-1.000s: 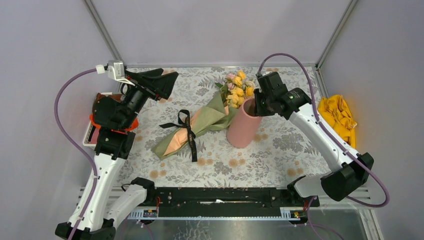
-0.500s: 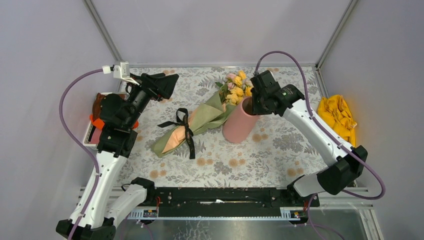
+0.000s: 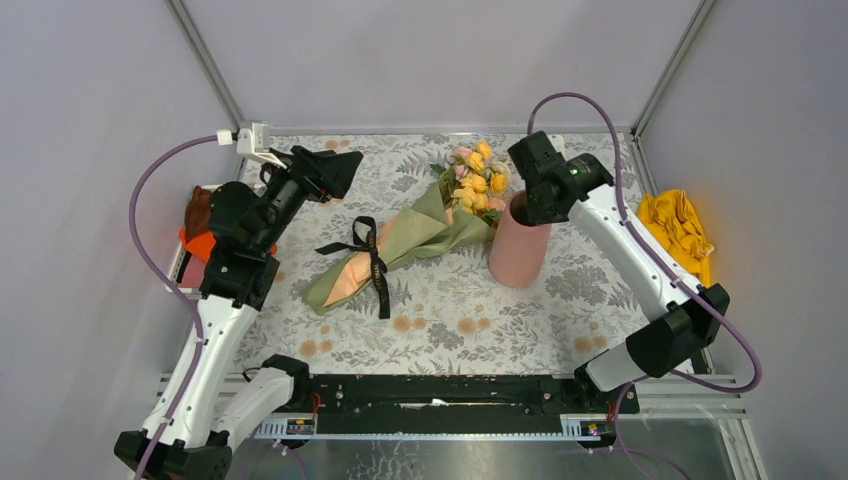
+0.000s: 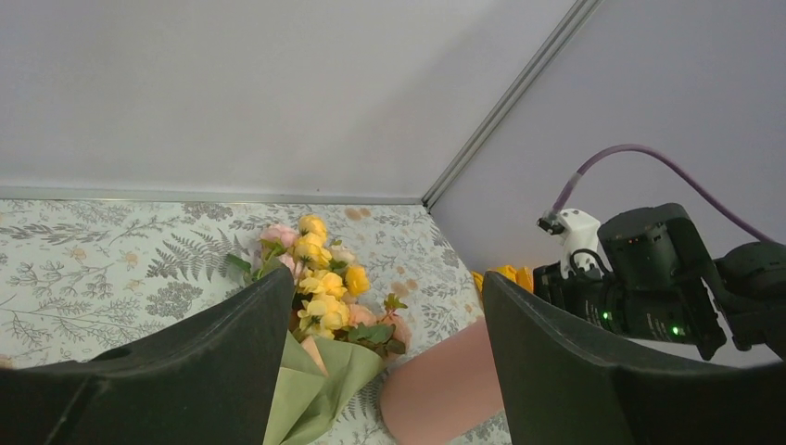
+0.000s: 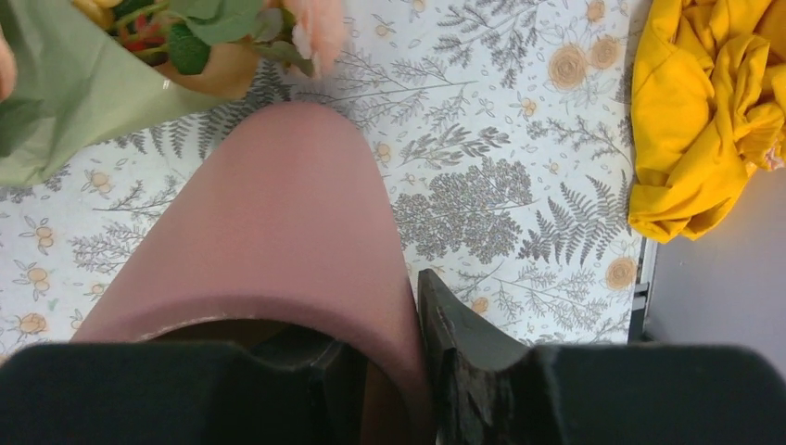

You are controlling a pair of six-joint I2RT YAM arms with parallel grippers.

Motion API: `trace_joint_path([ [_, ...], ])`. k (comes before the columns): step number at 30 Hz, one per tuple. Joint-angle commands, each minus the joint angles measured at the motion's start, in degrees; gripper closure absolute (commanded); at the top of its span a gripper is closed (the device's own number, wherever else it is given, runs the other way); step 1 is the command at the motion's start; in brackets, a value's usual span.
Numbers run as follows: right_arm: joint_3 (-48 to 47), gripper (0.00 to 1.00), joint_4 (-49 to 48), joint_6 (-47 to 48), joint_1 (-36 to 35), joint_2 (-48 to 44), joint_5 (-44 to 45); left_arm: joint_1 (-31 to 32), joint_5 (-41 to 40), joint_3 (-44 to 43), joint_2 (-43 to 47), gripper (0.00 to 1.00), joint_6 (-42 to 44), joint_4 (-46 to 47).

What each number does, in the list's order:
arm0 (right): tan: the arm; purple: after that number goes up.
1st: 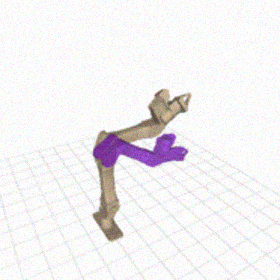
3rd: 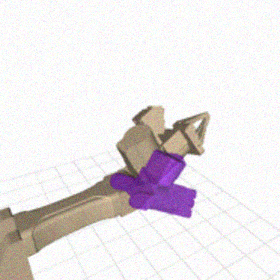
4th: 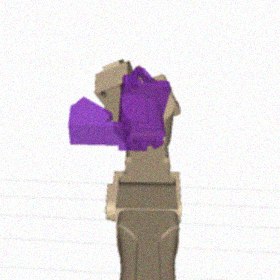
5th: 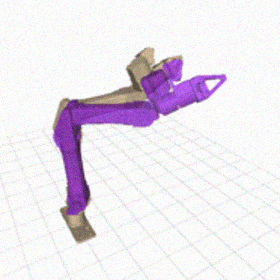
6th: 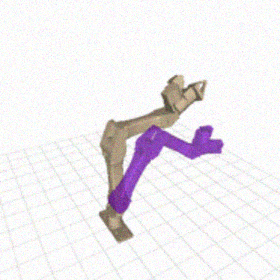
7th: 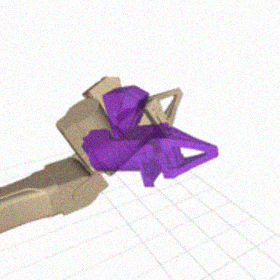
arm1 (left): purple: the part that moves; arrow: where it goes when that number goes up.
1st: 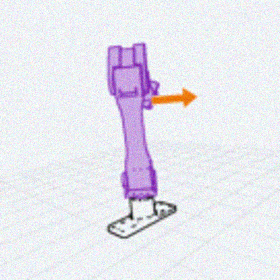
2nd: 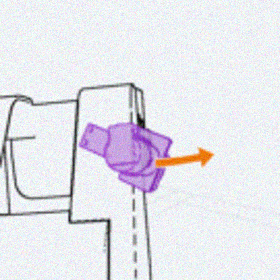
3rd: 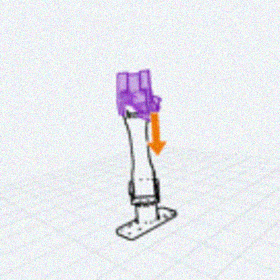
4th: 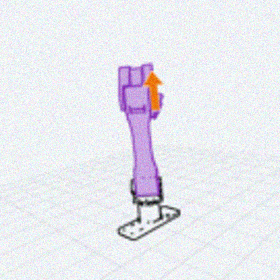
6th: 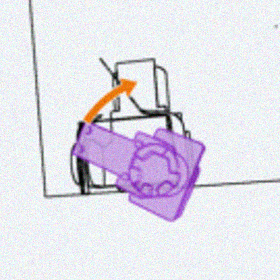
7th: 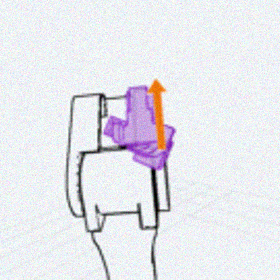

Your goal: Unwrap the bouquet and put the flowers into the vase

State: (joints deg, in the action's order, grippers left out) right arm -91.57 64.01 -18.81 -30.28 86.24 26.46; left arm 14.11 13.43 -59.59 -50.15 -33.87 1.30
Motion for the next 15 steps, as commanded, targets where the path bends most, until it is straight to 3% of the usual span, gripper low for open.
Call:
trace_joint_path([
  [1, -1.2, 1.0, -2.1, 2.1, 6.4, -4.0, 4.7, 0.1, 1.7, 0.6, -0.7, 0.19, 0.1, 0.3],
  [8, 1.5, 1.0, -5.2, 4.3, 15.9, -5.7, 0.7, 0.1, 1.8, 1.1, -1.5, 0.19, 1.6, 0.1],
  [15, -0.7, 1.0, -6.0, 5.3, 18.0, -4.3, 0.3, 0.1, 2.0, 1.6, -2.5, 0.18, 1.9, -0.1],
])
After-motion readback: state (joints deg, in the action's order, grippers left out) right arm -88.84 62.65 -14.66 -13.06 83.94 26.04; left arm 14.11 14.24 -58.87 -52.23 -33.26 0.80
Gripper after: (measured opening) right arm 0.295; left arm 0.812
